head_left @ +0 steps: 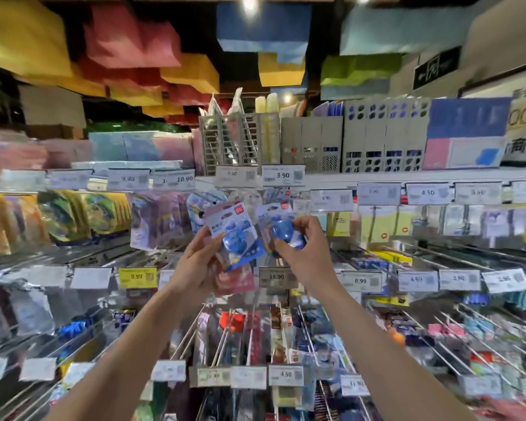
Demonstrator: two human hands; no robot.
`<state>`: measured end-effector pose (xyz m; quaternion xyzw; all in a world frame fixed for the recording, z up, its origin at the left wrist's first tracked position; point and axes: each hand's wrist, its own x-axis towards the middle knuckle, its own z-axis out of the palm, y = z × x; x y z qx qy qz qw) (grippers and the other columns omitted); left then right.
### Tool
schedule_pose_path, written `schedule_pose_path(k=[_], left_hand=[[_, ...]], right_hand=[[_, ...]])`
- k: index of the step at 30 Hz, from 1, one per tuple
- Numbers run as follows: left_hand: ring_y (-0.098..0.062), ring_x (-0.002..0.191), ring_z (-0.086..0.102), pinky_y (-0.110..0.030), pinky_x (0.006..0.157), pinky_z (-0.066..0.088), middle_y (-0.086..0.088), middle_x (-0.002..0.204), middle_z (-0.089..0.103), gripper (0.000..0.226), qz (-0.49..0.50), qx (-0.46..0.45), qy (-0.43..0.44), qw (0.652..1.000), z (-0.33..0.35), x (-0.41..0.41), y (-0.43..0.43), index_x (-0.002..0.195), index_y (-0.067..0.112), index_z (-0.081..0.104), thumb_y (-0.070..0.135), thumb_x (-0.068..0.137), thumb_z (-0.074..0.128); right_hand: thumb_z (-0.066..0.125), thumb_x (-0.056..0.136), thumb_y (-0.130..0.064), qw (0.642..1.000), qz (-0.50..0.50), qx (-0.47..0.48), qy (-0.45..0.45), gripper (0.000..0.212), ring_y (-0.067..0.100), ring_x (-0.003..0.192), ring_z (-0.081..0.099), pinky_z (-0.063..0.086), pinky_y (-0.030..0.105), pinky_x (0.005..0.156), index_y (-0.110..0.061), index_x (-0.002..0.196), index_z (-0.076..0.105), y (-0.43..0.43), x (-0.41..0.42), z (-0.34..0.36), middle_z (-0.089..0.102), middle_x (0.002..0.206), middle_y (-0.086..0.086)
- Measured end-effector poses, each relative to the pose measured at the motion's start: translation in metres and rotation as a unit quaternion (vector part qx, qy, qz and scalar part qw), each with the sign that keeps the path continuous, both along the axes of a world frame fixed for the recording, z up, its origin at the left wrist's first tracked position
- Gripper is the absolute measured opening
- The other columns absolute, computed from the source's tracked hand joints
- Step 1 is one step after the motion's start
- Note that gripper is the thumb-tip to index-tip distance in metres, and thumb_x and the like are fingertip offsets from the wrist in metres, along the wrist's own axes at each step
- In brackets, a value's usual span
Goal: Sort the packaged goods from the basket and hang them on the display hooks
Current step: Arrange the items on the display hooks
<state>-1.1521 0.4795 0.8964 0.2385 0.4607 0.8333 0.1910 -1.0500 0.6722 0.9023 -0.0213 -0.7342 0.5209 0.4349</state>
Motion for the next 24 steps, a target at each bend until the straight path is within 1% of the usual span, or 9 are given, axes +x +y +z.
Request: schedule_pose_path(k=[2, 5, 9, 11, 13, 16, 18, 21, 24], left_hand=[[-0.026, 0.080, 0.078, -0.039, 0.053, 0.061, -0.011, 0.129, 0.070, 0.045, -0.013, -0.005, 0.004, 1.000, 0.008, -0.007, -0.003, 0.146, 0.023, 0.050, 0.010, 0.102, 0.054], [-0.015, 0.069, 0.076, -0.030, 0.047, 0.058, -0.001, 0.104, 0.079, 0.030, -0.021, 0.001, 0.014, 1.000, 0.020, -0.011, -0.005, 0.122, 0.027, 0.062, 0.007, 0.107, 0.045], [-0.019, 0.082, 0.078, -0.036, 0.055, 0.062, -0.006, 0.122, 0.074, 0.036, -0.035, -0.003, 0.012, 0.999, 0.026, -0.021, -0.004, 0.136, 0.026, 0.053, 0.007, 0.106, 0.048], [-0.019, 0.081, 0.077, -0.037, 0.059, 0.064, -0.003, 0.124, 0.073, 0.044, -0.040, -0.016, 0.005, 0.999, 0.024, -0.025, -0.003, 0.143, 0.028, 0.051, 0.009, 0.104, 0.052], [-0.018, 0.076, 0.075, -0.034, 0.061, 0.063, -0.003, 0.113, 0.078, 0.039, -0.052, -0.035, 0.022, 0.998, 0.022, -0.023, 0.000, 0.137, 0.027, 0.056, 0.010, 0.103, 0.053], [-0.014, 0.060, 0.073, -0.029, 0.050, 0.060, -0.002, 0.091, 0.080, 0.029, -0.064, -0.045, 0.036, 0.996, 0.019, -0.021, 0.004, 0.117, 0.030, 0.064, 0.007, 0.105, 0.050], [-0.012, 0.055, 0.070, -0.027, 0.048, 0.058, -0.001, 0.089, 0.080, 0.030, -0.073, -0.047, 0.023, 0.996, 0.019, -0.021, 0.006, 0.122, 0.030, 0.060, 0.008, 0.105, 0.051], [-0.015, 0.067, 0.076, -0.029, 0.052, 0.061, 0.004, 0.087, 0.080, 0.030, -0.083, -0.053, 0.037, 0.994, 0.020, -0.021, 0.007, 0.111, 0.031, 0.062, 0.006, 0.106, 0.046], [-0.020, 0.081, 0.077, -0.032, 0.057, 0.063, -0.001, 0.104, 0.079, 0.031, -0.089, -0.055, 0.042, 0.994, 0.021, -0.024, 0.008, 0.114, 0.032, 0.063, 0.007, 0.106, 0.047]], right_hand=[[0.084, 0.082, -0.017, 1.000, -0.007, -0.011, 0.005, 0.040, 0.013, 0.089, 0.062, 0.056, 0.045, 0.081, -0.027, 0.100, 0.050, 0.003, -0.004, -0.002, 0.060, 0.103, -0.003], [0.083, 0.081, -0.009, 0.999, -0.014, -0.044, 0.022, 0.043, 0.018, 0.097, 0.063, 0.055, 0.037, 0.085, -0.027, 0.103, 0.051, 0.008, -0.007, 0.002, 0.060, 0.109, -0.001], [0.076, 0.087, 0.001, 0.997, 0.006, -0.048, 0.058, 0.043, 0.008, 0.093, 0.064, 0.055, 0.022, 0.079, -0.023, 0.111, 0.050, 0.005, -0.014, 0.005, 0.058, 0.113, 0.002], [0.075, 0.085, 0.006, 0.992, 0.017, -0.073, 0.100, 0.044, 0.011, 0.094, 0.066, 0.059, 0.032, 0.082, -0.023, 0.110, 0.053, 0.001, -0.020, 0.002, 0.061, 0.110, -0.001], [0.077, 0.082, 0.009, 0.984, 0.026, -0.108, 0.143, 0.044, 0.017, 0.096, 0.067, 0.059, 0.044, 0.086, -0.021, 0.107, 0.055, -0.004, -0.025, 0.001, 0.065, 0.101, -0.012], [0.079, 0.081, 0.008, 0.977, -0.011, -0.125, 0.171, 0.043, 0.003, 0.093, 0.066, 0.058, 0.029, 0.085, -0.018, 0.107, 0.056, -0.010, -0.031, 0.010, 0.064, 0.102, -0.012], [0.082, 0.081, 0.002, 0.976, -0.039, -0.126, 0.176, 0.043, 0.001, 0.095, 0.066, 0.056, 0.024, 0.084, -0.020, 0.109, 0.057, -0.012, -0.036, 0.015, 0.064, 0.107, -0.005], [0.083, 0.083, -0.005, 0.977, -0.059, -0.127, 0.160, 0.042, 0.001, 0.095, 0.068, 0.057, 0.022, 0.082, -0.021, 0.114, 0.059, -0.013, -0.039, 0.015, 0.066, 0.110, -0.004], [0.079, 0.088, -0.007, 0.979, -0.072, -0.108, 0.159, 0.038, -0.008, 0.102, 0.063, 0.056, 0.018, 0.082, -0.019, 0.119, 0.062, -0.015, -0.037, 0.008, 0.064, 0.113, -0.015]])
